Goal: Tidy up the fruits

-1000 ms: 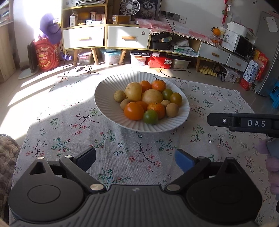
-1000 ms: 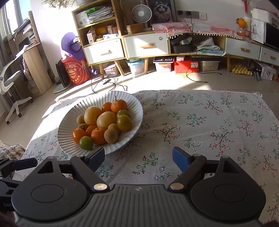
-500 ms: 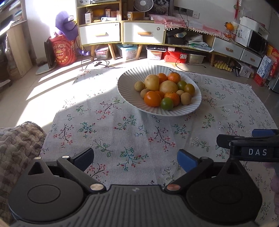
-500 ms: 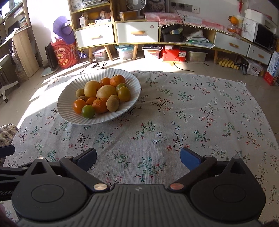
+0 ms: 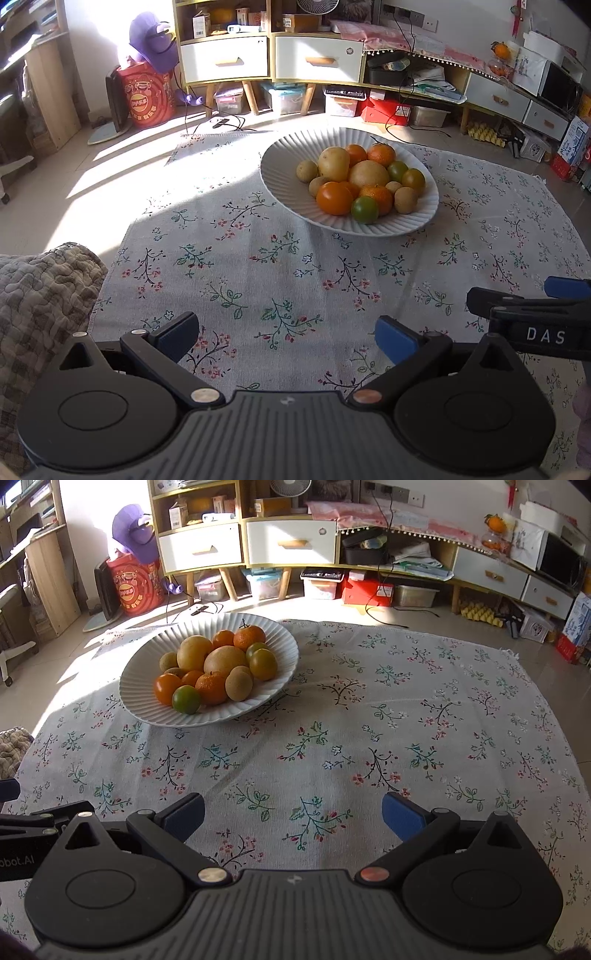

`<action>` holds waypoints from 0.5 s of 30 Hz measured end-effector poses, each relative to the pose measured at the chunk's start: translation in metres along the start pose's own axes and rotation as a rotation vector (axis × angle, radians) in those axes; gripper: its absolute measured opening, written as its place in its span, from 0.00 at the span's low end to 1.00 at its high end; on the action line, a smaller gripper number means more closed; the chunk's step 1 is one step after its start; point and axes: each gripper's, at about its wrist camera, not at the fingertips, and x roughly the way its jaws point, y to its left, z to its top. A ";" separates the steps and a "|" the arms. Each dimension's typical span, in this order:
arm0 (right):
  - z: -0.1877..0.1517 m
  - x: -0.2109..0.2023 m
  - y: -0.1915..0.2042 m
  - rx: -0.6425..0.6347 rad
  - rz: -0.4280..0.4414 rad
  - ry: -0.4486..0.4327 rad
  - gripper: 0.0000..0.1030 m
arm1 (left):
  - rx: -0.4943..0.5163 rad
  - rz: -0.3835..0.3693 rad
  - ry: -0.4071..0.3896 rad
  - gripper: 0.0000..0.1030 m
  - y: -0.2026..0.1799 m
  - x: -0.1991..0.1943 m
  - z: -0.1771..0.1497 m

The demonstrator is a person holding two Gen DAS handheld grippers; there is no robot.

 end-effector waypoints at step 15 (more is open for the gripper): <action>0.001 -0.003 0.004 -0.009 -0.019 -0.010 1.00 | 0.042 0.041 -0.028 0.92 -0.008 -0.006 0.001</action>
